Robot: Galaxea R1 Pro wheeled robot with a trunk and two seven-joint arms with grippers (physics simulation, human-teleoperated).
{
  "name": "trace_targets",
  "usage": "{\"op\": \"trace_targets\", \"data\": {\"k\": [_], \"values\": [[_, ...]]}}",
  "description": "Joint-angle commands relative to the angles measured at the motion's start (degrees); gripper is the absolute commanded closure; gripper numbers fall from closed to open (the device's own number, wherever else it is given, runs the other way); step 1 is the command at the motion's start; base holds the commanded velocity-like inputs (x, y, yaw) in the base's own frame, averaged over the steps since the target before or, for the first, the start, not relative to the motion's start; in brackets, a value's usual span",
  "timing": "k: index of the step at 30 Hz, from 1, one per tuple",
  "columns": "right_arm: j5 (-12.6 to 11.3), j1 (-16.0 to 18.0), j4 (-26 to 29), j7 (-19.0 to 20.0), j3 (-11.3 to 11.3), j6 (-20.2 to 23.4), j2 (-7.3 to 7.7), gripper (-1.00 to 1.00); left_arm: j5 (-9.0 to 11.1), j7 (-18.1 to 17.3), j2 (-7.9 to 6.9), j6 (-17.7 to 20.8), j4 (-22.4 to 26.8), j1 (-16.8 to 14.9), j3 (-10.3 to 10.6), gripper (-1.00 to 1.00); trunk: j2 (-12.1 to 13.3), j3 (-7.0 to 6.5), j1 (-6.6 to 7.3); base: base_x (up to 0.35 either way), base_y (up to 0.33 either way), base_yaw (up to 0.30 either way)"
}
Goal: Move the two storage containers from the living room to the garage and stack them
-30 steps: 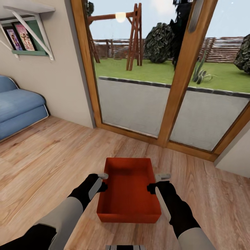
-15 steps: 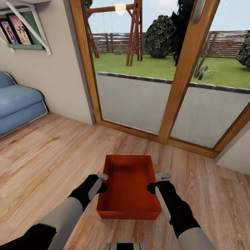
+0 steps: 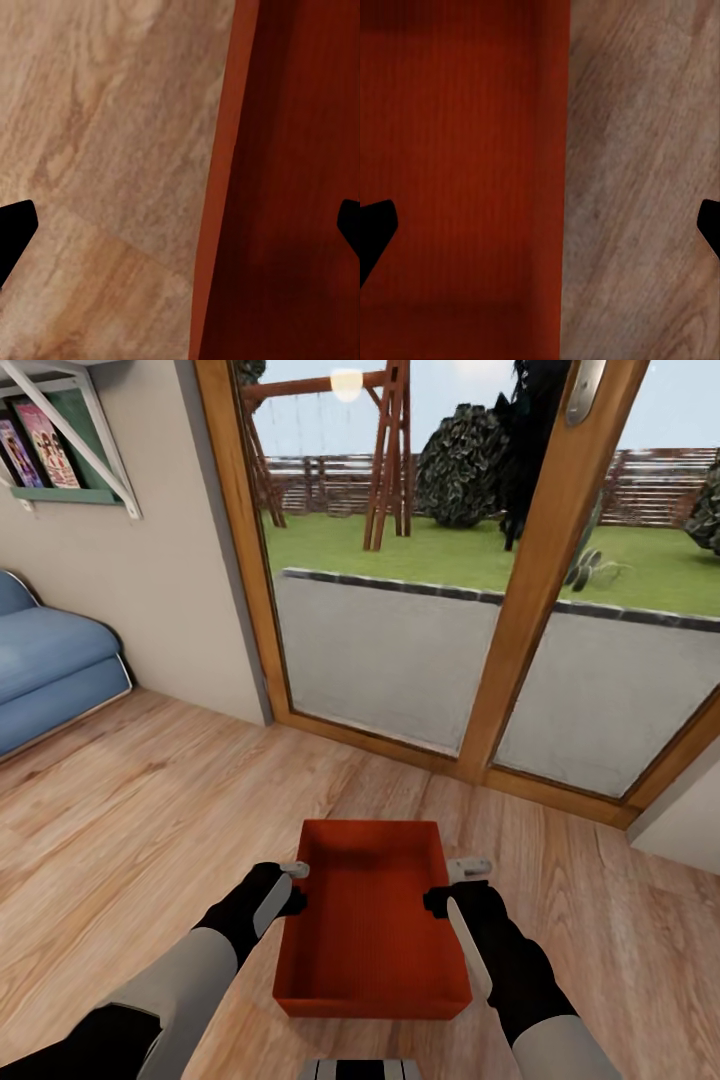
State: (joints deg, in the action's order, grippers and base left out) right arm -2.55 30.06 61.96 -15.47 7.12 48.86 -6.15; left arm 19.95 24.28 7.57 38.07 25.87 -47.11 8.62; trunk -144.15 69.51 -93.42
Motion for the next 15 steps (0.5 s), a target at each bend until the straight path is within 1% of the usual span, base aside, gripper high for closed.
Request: {"op": "trace_targets", "data": {"k": [1,3,15], "values": [[0.0,0.0,0.0,0.0,0.0,0.0,0.0,-1.0,0.0,0.1,0.0,0.0,0.0,0.0,0.0,-1.0,0.0,0.0,0.0,0.036,0.0,0.0],[0.0,0.0,0.0,0.0,0.0,0.0,0.0,-1.0,0.0,0.3,-0.11,0.0,0.0,0.0,0.0,-1.0,0.0,0.0,0.0,0.015,0.0,0.0],[0.1,0.0,0.0,0.0,0.0,0.0,0.0,-1.0,0.0,0.3,-0.11,0.0,-0.2,0.0,0.0,-1.0,-0.2,2.66,-0.31,0.002,0.0,0.0]]}}
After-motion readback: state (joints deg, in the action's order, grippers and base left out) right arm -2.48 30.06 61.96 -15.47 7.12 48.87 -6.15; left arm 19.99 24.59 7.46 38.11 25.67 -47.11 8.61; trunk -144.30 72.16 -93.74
